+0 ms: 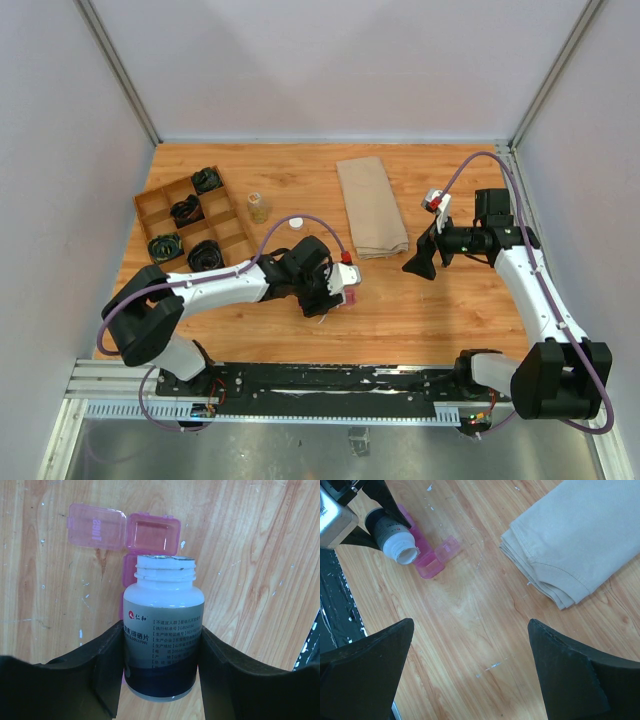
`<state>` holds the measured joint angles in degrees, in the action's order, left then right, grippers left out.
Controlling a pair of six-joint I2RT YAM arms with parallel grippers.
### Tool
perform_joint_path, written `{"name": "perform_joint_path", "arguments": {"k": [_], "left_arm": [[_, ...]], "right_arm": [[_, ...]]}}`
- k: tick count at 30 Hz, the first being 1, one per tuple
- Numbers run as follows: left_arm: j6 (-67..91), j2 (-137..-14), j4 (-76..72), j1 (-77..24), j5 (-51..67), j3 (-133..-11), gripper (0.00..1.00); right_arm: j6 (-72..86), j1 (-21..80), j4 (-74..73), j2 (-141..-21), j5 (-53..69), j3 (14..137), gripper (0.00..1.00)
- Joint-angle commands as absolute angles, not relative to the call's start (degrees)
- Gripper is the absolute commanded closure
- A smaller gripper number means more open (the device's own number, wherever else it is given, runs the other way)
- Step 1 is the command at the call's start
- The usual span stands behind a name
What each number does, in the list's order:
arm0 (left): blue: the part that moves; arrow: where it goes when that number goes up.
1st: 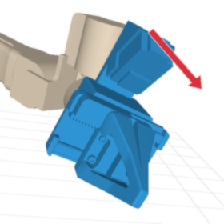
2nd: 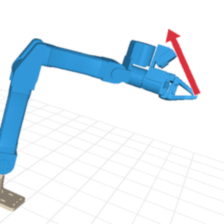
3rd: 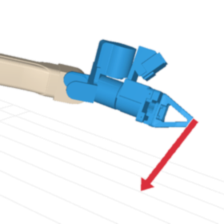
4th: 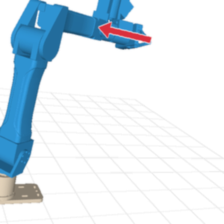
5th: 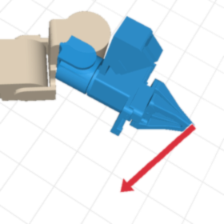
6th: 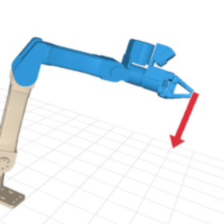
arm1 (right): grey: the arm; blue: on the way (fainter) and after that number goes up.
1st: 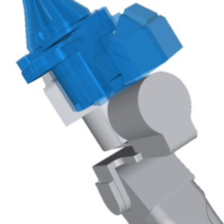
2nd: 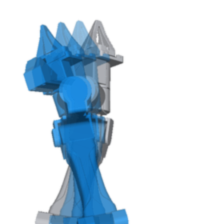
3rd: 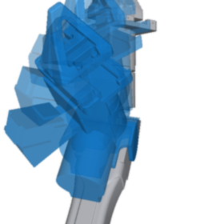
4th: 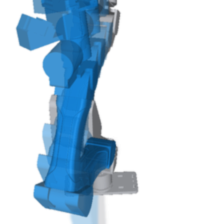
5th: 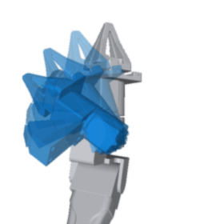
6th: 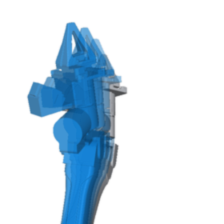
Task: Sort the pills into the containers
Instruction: Pour the pill into the pill container.
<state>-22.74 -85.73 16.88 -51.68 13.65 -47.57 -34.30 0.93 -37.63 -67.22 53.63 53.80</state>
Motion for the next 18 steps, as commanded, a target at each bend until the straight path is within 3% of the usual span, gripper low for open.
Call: {"name": "perform_joint_path", "arguments": {"k": [1, 18], "left_arm": [[-23.55, -86.55, 18.42, -52.31, 13.53, -49.8, 1.0], [-23.63, -88.31, 21.98, -52.27, 12.5, -52.7, 1.0]], "right_arm": [[-35.04, 0.02, -38.58, -67.59, 55.2, 54.67, 0.01], [-35.32, 0.0, -38.99, -67.59, 55.72, 54.78, 0.01]]}}
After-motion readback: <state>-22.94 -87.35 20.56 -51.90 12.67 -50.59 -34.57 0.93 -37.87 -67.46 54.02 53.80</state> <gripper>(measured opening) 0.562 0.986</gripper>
